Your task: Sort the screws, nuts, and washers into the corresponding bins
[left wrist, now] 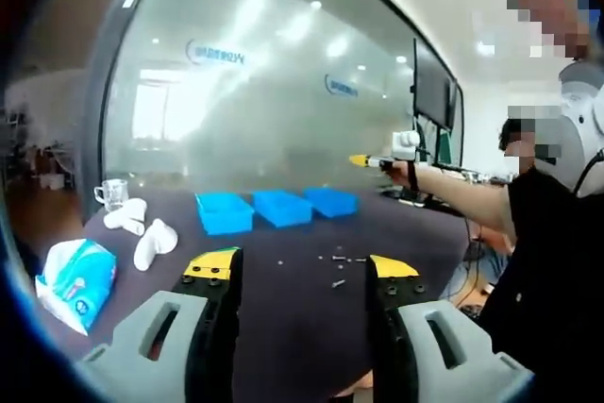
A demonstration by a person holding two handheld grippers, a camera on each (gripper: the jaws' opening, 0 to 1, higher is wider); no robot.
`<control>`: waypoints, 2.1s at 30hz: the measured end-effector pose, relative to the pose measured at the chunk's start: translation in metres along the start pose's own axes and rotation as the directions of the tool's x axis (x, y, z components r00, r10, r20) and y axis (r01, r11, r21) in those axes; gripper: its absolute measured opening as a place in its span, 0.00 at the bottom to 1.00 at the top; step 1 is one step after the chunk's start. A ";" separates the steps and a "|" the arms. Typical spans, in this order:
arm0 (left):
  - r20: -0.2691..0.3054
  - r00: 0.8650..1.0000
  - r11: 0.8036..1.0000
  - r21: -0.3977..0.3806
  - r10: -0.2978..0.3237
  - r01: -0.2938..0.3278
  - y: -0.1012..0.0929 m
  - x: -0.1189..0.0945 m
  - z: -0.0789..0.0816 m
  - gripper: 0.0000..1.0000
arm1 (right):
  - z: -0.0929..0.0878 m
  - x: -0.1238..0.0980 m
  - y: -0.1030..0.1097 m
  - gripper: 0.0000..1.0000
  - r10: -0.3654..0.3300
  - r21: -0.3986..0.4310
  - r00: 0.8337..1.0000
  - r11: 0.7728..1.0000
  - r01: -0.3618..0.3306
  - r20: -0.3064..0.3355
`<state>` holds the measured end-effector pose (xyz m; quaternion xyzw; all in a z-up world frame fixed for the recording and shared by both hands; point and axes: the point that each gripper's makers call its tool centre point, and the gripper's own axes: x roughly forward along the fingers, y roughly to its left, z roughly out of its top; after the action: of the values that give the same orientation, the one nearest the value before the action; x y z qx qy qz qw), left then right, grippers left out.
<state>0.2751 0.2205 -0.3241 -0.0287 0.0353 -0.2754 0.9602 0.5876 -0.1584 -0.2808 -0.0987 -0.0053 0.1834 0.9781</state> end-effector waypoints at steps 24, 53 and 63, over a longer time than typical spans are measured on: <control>0.003 0.999 0.999 0.009 0.042 -0.042 0.008 -0.007 0.006 0.52 | -0.039 0.043 -0.011 0.01 -0.011 0.059 0.989 0.998 0.020 -0.144; 0.010 0.999 0.999 0.009 0.036 -0.036 0.008 -0.001 0.004 0.52 | -0.028 -0.030 0.038 0.28 0.090 0.101 0.995 0.991 -0.085 -0.043; 0.002 1.000 1.000 0.003 0.012 -0.012 0.003 0.006 -0.003 0.52 | -0.010 -0.097 0.079 0.28 0.172 0.093 0.984 0.980 -0.175 0.036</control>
<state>0.2812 0.2196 -0.3274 -0.0270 0.0342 -0.2695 0.9620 0.4696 -0.1231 -0.3036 -0.0492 -0.0016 0.2694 0.9618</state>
